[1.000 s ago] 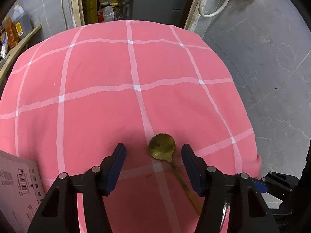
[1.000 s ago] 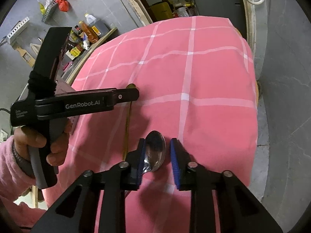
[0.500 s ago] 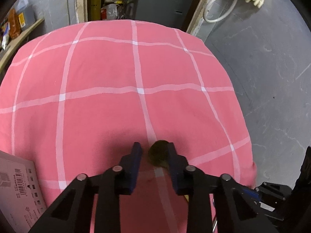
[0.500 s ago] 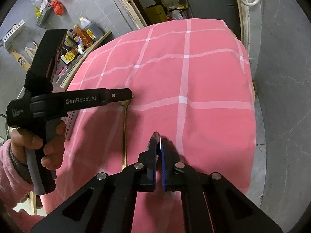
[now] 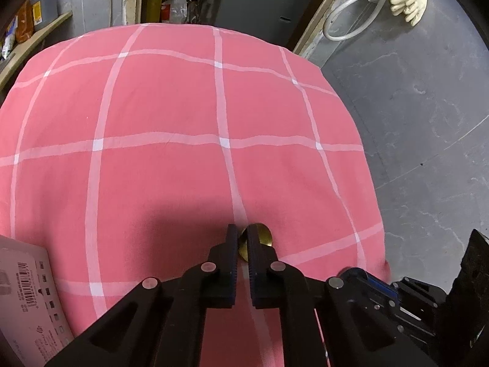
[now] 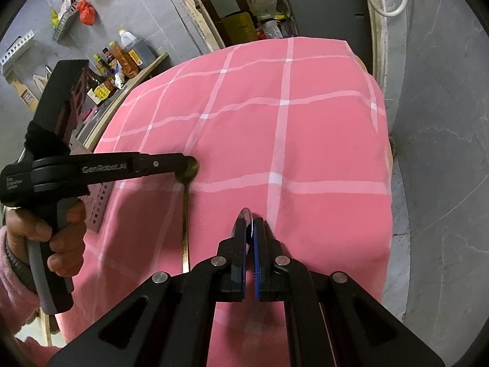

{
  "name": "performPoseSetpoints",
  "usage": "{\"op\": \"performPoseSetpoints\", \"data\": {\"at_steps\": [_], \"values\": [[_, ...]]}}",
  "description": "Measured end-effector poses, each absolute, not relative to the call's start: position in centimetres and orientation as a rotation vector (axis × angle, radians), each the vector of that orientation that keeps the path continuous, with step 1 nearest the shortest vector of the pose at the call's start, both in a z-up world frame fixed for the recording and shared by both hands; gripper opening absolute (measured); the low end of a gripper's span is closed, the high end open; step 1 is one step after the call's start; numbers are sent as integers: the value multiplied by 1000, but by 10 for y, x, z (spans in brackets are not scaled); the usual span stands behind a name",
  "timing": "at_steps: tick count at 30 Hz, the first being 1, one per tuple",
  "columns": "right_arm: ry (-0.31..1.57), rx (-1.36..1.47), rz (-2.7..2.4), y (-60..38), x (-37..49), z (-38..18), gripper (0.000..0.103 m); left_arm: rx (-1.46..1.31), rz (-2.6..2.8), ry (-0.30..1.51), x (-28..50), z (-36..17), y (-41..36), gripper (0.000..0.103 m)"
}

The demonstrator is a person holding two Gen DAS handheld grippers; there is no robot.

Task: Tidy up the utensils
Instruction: 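Lift the gold spoon with the left gripper while the right gripper lifts the silver spoon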

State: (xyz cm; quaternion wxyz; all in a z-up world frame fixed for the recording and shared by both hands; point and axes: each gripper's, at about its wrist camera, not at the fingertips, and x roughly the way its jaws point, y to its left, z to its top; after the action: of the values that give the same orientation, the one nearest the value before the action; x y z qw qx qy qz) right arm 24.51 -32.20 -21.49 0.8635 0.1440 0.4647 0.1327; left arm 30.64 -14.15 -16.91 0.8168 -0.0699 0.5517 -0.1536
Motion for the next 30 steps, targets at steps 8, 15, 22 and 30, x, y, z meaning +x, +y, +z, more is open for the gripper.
{"op": "performPoseSetpoints", "data": {"at_steps": [8,15,22,30], "values": [[974,300,276,-321,244,-216,4,-274,-414,1210,309,-171,-133,5],[975,300,276,-322,244,-216,4,-259,-477,1258,309,-177,-147,5],[977,298,277,-322,245,-216,4,-309,-514,1302,312,-183,-148,5],[978,297,276,-322,246,-217,4,-394,-553,1350,313,-190,-143,6]]}}
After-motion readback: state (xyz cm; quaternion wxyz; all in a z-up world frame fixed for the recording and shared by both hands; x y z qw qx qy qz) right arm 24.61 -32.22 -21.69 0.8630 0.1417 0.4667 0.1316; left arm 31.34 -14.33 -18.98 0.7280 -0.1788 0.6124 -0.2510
